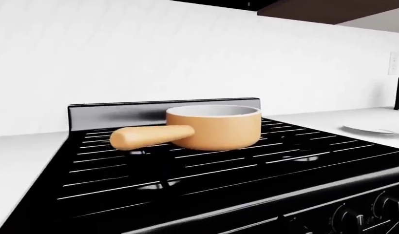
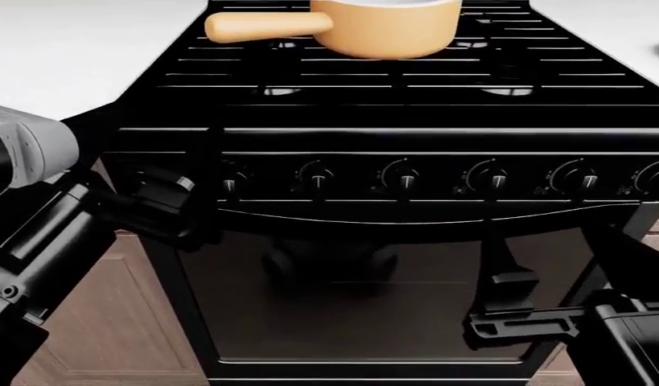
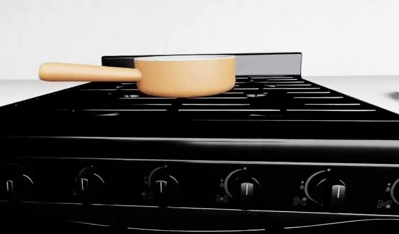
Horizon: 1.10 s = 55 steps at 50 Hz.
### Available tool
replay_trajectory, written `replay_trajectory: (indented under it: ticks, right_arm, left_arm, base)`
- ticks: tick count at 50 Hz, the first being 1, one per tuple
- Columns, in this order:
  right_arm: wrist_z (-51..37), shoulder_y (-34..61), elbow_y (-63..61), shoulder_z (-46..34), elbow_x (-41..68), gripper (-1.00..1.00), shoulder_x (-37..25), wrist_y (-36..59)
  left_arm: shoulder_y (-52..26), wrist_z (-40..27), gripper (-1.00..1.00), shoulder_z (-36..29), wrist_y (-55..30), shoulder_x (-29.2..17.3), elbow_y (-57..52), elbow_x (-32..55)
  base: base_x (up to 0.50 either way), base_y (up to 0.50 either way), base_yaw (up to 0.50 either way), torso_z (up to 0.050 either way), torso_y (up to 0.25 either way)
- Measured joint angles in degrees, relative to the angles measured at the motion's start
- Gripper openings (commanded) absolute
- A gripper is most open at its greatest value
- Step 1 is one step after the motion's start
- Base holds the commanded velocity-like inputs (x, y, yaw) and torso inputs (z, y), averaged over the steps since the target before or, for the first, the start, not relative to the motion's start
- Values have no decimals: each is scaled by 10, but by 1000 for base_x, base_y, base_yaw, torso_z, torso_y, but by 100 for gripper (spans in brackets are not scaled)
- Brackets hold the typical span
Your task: Pick the croissant and place it on the pan. Then turn on the stove to warm the croissant.
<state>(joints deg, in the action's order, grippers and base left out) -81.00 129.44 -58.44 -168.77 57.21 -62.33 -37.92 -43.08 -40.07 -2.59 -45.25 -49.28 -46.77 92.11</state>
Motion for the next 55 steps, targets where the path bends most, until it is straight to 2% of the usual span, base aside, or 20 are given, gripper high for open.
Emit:
replay_trajectory:
  ticks: [24,55]
  right_arm:
    - [49,30,48,10,80,100,40,-19]
    - [103,14,126,59,211,100,100,4]
  left_arm:
    - [8,16,100,-4,2,6,3,-21]
    - [11,28,100,-12,3,10,13,-39]
  base:
    - [0,0,0,0,0]
    - [0,0,0,0,0]
